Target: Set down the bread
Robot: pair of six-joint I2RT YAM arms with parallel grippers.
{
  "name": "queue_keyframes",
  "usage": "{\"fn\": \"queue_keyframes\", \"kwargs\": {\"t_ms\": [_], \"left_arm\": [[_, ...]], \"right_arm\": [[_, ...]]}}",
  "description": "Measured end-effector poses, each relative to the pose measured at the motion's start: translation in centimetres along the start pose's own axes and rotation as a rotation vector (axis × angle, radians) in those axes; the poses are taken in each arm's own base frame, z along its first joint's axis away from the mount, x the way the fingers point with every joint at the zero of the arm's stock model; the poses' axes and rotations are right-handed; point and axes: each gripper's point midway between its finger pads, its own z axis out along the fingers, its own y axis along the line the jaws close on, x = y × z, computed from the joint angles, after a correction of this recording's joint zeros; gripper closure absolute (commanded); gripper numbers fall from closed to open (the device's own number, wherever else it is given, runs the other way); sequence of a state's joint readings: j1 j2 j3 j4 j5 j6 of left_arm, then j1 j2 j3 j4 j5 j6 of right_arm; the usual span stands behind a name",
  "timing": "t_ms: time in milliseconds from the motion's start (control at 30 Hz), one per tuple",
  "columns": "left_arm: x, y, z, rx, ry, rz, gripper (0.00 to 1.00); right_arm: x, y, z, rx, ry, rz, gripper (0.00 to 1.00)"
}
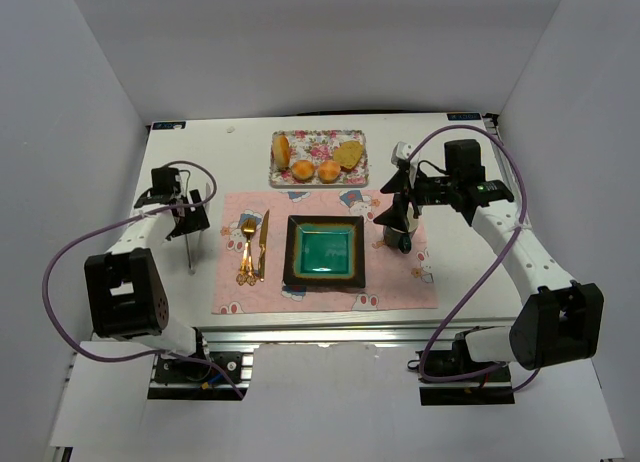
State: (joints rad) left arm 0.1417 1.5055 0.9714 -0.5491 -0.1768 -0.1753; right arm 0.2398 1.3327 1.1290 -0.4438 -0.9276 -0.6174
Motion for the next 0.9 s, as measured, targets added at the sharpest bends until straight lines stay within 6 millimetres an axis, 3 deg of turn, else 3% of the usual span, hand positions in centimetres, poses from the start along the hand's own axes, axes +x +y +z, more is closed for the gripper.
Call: {"fn": "queue_keyframes", "kwargs": {"t_ms": [167,400,467,667,767,833,900], "left_arm": [[-0.2,-0.8,1.6,0.046,0.0,0.093,0.08],[2.3,-1.0,3.7,0.085,0.057,0.212,0.13],[2.6,-1.2,4.1,0.1,0.06,0.228,0.18],[1.9,-2.7,4.9,0.182,0.025,0.245,0.28],[1.3,-3.1,5.2,0.198,0.0,0.242,0.39],[1.1,-3.1,5.4,0.199,-0.011,0.236,0.58],[0.8,-3.2,5.5,0.201,-0.022,0.234,0.69]], "right_arm": [[-0.1,-0.1,-0.1,0.001,-0.006,-0.003,0.11],[-0.1,-0.4,-0.3,0.006,-0.012,0.005,0.11],[0.0,-0.4,-0.3,0.005,-0.012,0.008,0.11],[0.0,-0.5,-0.4,0.01,-0.012,0.012,0.11],[0.1,-0.7,-0.6,0.016,-0.012,0.015,0.11],[0.1,-0.8,-0.7,0.021,-0.012,0.017,0.11],[0.2,-0.9,-0.8,0.025,-0.013,0.018,0.11]]}}
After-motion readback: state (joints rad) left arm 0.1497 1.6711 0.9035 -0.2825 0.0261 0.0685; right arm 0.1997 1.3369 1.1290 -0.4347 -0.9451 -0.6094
